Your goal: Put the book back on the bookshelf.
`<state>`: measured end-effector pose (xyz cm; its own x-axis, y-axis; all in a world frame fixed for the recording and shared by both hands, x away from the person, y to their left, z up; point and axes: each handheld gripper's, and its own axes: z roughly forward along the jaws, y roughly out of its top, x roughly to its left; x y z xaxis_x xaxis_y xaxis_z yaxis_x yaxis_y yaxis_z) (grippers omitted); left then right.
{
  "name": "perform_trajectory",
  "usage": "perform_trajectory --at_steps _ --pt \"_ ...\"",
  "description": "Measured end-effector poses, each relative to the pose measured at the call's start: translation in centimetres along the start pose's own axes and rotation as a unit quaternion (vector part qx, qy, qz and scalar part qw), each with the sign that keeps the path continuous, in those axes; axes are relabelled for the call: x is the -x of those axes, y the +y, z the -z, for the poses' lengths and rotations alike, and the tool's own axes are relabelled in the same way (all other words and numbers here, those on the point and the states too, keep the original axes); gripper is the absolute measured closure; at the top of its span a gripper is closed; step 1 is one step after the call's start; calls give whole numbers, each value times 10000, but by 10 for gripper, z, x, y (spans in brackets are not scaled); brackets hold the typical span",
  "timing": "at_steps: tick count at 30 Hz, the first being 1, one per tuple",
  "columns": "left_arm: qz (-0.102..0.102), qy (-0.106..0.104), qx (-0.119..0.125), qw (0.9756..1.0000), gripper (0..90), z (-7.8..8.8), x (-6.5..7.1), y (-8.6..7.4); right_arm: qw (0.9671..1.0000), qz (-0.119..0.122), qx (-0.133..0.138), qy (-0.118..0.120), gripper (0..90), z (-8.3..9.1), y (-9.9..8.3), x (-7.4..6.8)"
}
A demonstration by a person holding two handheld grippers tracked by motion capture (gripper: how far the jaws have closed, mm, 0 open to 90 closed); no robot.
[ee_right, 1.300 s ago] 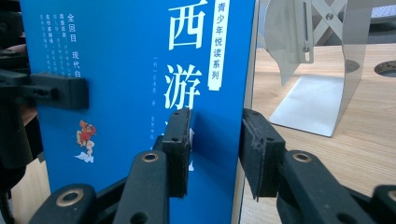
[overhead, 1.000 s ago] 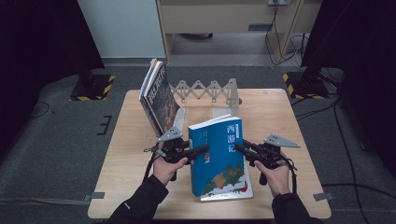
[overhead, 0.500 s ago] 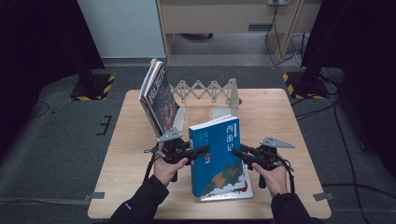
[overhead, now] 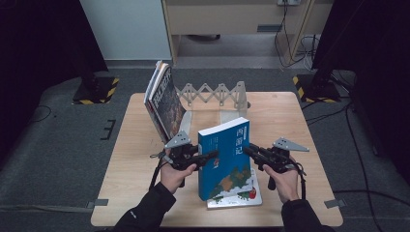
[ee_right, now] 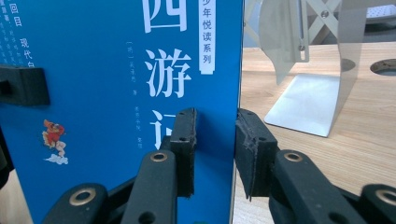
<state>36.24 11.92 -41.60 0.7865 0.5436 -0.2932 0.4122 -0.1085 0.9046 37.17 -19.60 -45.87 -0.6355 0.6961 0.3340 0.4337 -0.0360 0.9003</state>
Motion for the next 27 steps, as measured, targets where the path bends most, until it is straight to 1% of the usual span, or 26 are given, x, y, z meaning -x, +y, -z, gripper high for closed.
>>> perform_trajectory --at_steps 4,7,10,13,16,19,22,24,25,27 --pt "-67 80 -19 9999 590 -2 0 -1 10000 59 20 10 713 3 -1 -1" --pt "-123 90 -30 9999 572 -7 0 -1 10000 63 22 29 712 4 -2 -1" --pt "-150 141 -73 9998 573 -12 0 -1 9999 128 20 75 712 4 -1 -3" --pt "-116 176 -80 9997 588 -12 0 0 9999 136 33 84 712 4 -1 -3" --pt "4 167 -76 9998 601 -11 0 0 9998 158 30 84 697 3 -1 -3" --pt "134 197 -104 9997 608 -11 2 1 9999 126 14 109 655 2 -3 -2" --pt "349 155 -124 9992 611 -8 1 5 9999 124 -58 14 594 4 -5 3" --pt "435 135 -152 9988 613 -5 0 8 9999 73 -118 -85 563 8 -6 10" --pt "438 135 -147 9988 614 -3 0 10 9997 62 -140 -203 548 11 -7 13" --pt "417 157 -141 9989 614 2 0 14 9987 67 -228 -454 489 18 -9 22"
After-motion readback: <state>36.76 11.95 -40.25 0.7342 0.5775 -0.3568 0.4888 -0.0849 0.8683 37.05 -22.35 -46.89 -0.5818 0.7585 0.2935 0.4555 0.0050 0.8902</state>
